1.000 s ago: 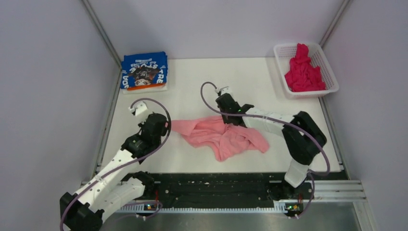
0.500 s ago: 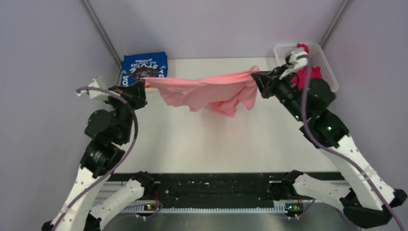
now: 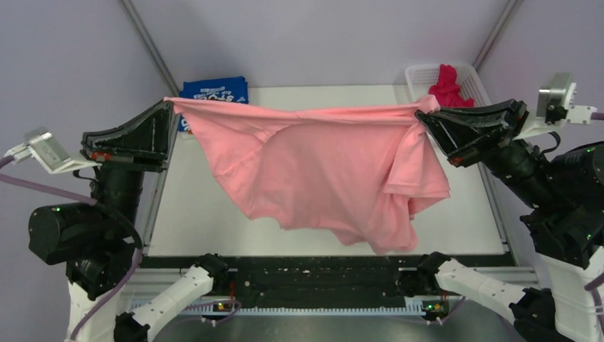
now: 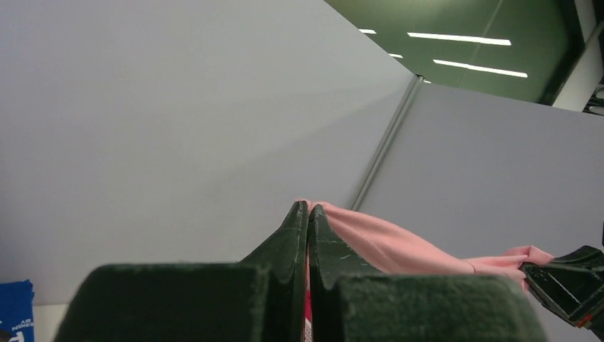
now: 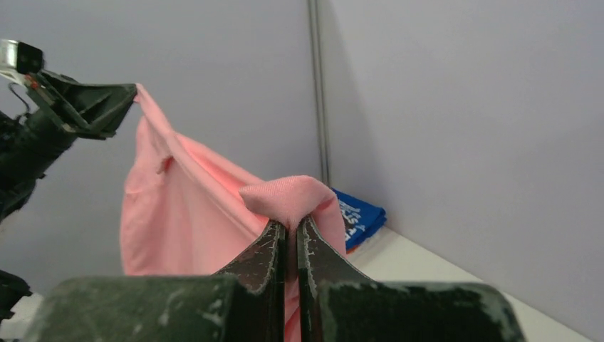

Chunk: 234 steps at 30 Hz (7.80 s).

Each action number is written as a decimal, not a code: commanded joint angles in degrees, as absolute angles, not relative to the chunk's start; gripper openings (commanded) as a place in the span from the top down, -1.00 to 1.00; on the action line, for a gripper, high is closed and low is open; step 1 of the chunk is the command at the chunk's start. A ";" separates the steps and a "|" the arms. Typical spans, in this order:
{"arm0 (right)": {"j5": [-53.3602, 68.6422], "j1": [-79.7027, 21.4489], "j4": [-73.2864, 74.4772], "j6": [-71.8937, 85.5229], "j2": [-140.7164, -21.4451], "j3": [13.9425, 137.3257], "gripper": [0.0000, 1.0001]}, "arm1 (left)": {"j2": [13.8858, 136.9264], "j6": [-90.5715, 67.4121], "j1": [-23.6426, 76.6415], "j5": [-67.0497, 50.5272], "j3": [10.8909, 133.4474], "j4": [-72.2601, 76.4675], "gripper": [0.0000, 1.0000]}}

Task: Fold and stack the t-shirts
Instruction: Flatten out the tshirt

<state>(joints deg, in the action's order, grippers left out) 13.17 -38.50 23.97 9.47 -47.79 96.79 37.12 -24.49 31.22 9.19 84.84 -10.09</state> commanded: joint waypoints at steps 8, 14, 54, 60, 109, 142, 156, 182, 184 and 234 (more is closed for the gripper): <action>-22.71 -38.30 17.22 0.40 -60.62 80.34 1.00 | 63.61 -9.90 29.74 42.20 81.46 -1.78 1.00; -1.64 -25.98 3.47 4.59 -80.84 69.06 0.70 | 90.76 -17.25 17.61 37.59 85.87 -6.51 0.98; -6.50 -30.34 12.51 14.17 -109.69 72.50 -0.06 | 95.53 -41.36 19.78 -0.65 51.77 -13.43 -0.98; -10.12 -30.43 13.12 14.75 -111.68 72.50 0.38 | 96.04 -41.32 17.84 2.55 51.34 -13.98 -0.98; -12.69 -9.37 3.53 1.73 -107.69 91.65 -0.98 | 108.38 -34.30 10.82 6.29 82.44 -27.76 -0.98; -2.83 -21.71 -3.18 34.87 -86.90 38.98 -0.97 | 106.89 -36.11 13.00 -11.55 63.17 -14.31 -0.98; -14.25 -21.24 4.73 31.95 -86.76 52.07 -0.97 | 96.03 -30.17 13.90 -9.97 70.34 -23.89 -0.98; -21.18 -14.19 14.45 39.96 -63.63 35.77 -0.98 | 77.81 -40.78 28.93 4.16 42.93 -34.27 -0.30; -21.41 -14.20 14.87 39.66 -64.17 35.90 -0.97 | 80.09 -40.58 29.19 4.60 43.26 -34.40 -0.20; -23.99 -14.20 21.55 47.30 -70.67 34.51 -0.23 | 70.77 -42.50 31.15 14.63 38.32 -38.41 1.00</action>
